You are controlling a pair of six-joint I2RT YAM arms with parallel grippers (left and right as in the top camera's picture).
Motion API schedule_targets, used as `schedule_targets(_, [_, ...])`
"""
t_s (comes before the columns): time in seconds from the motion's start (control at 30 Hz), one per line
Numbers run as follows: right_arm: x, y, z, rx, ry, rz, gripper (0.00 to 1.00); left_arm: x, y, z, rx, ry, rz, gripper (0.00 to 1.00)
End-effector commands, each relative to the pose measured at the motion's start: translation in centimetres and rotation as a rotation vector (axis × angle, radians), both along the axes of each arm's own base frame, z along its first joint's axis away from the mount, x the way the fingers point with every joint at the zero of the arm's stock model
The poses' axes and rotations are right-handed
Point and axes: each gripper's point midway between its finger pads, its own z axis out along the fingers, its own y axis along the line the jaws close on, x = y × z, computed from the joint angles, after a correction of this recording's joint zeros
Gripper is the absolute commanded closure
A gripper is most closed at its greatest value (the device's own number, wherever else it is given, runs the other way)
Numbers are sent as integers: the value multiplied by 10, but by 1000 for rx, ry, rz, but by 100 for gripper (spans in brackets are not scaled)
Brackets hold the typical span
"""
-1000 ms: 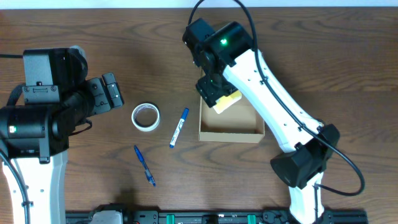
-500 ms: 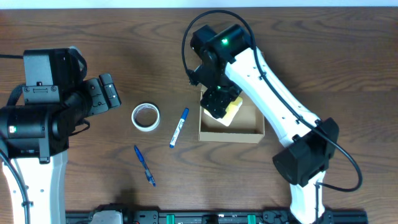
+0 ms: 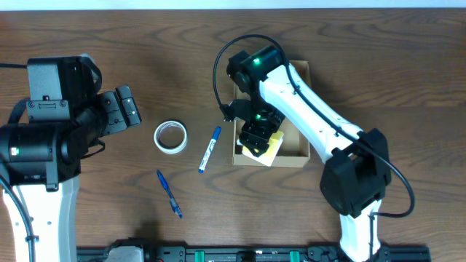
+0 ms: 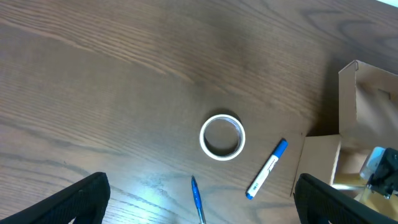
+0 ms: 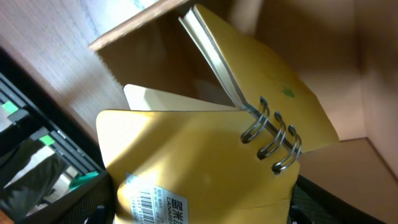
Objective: Pack container
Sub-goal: 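Lift the notepad with right gripper and carry it over the box, then lower the notepad into the box and open the right gripper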
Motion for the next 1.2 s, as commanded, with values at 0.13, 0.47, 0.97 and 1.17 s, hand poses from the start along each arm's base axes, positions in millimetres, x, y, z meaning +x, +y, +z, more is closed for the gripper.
schedule_targets(0.13, [20,-8,3,39,-57,-27,21,-1,2,5,17,-14,-3,5])
schedule_targets(0.47, [34,-7,2,77,-91,-57,19,0,1,6,12,-16,3,5])
schedule_targets(0.97, [28,5,2,102,-78,-52,19,0,0,5,5,-15,1,4])
schedule_targets(1.17, [13,16,3,117,-39,-22,18,0,0,5,5,-15,1,5])
